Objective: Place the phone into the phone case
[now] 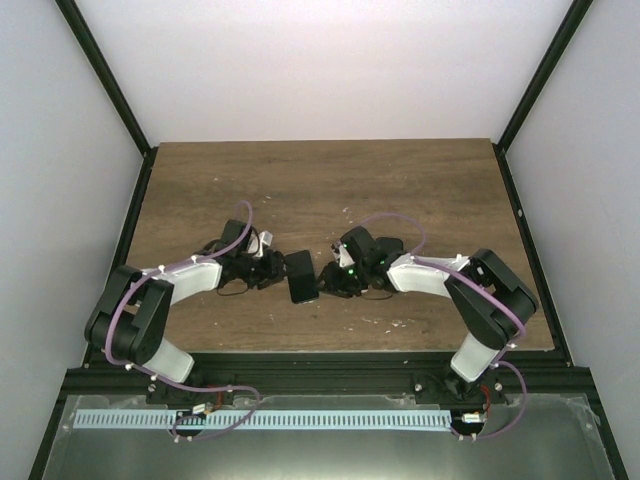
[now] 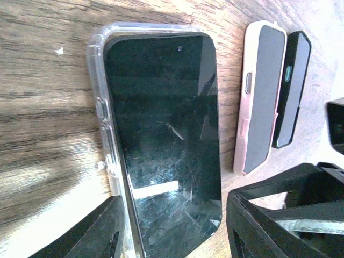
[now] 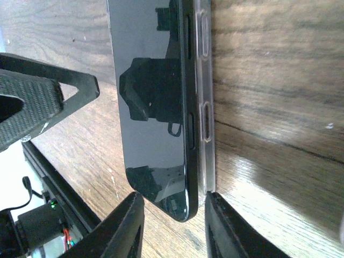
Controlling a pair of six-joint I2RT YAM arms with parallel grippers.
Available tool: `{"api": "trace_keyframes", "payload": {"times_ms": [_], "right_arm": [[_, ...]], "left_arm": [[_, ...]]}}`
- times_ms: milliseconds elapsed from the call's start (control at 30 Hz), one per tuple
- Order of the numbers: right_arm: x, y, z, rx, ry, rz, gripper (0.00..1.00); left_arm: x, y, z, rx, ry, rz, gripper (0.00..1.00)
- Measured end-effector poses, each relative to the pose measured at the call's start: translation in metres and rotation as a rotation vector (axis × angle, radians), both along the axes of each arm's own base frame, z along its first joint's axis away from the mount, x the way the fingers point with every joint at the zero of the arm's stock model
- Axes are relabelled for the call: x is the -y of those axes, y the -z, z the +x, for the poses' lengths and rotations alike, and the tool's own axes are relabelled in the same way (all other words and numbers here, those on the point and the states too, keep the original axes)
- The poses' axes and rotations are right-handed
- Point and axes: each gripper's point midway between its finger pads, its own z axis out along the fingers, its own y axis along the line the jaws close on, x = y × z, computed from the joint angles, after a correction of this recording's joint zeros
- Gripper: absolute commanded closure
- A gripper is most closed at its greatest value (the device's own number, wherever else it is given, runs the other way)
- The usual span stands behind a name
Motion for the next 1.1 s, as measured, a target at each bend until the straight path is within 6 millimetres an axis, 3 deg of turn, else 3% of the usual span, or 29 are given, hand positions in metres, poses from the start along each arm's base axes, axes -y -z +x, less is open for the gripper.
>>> {"api": "trace_keyframes", "payload": {"times_ms": [267, 367, 567, 1100], "right_arm": [[-0.006, -0.017, 0.030, 0.115, -0.003, -0.054, 0.84], [-0.009, -0.013, 0.037, 0.125, -0.009, -0.065, 0.86], [-0.008, 0.005, 0.035, 0.095, -0.020, -0.098, 0.88], [-0.015, 0.009, 0.032, 0.069, -0.019, -0.062, 0.96]], "left_arm": [[-0.004, 0.005, 0.003, 0.002, -0.006, 0.039, 0.50], [-0.004, 0.009, 0.003, -0.007, -0.004, 0.047, 0.52], [-0.005, 0.017, 0.001, -0.026, 0.001, 0.056, 0.54], [-0.003, 0.029, -0.005, -0.066, -0.013, 0.020, 0.71]]}}
